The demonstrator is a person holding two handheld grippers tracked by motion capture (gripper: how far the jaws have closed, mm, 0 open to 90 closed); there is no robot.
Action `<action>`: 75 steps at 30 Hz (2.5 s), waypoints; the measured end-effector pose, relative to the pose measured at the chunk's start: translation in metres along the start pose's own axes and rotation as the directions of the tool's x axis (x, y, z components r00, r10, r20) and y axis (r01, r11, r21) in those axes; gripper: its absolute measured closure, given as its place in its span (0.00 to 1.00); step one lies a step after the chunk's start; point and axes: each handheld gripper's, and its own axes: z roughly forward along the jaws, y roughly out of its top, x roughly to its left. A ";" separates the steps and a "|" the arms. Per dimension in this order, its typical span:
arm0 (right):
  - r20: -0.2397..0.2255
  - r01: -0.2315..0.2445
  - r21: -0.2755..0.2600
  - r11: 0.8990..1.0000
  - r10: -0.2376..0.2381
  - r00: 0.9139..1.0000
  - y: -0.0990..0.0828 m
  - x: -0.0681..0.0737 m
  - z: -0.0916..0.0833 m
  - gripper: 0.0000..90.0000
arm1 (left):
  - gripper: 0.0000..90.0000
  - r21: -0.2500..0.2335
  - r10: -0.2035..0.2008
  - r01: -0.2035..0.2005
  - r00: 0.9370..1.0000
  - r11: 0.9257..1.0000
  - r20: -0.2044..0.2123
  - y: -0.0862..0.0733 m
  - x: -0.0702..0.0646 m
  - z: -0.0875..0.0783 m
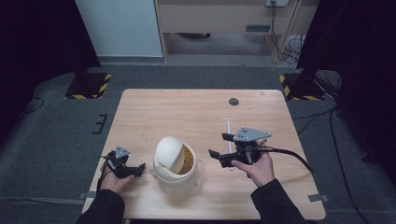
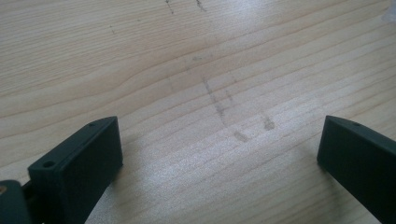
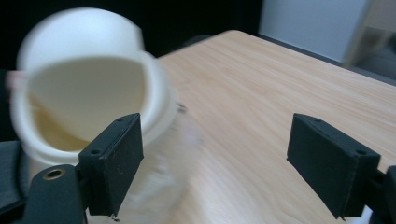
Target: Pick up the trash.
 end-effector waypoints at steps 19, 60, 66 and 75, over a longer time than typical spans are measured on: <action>0.222 -0.101 0.121 0.987 0.072 0.972 -0.062 -0.054 0.007 0.28 | 0.00 0.000 0.000 0.000 1.000 1.000 0.000 0.000 0.000 0.000; 0.384 -0.230 0.447 0.865 0.046 0.922 -0.087 -0.064 0.051 0.59 | 0.00 0.000 0.000 0.000 1.000 1.000 0.000 0.000 0.000 0.000; 0.383 -0.264 0.453 0.851 0.082 0.920 -0.085 -0.063 0.050 0.71 | 0.00 0.000 -0.001 0.001 1.000 1.000 0.000 0.000 0.000 0.000; 0.372 -0.271 0.470 0.840 0.090 0.924 -0.084 -0.062 0.048 0.86 | 0.00 -0.001 -0.002 0.002 1.000 1.000 0.002 0.000 0.000 0.000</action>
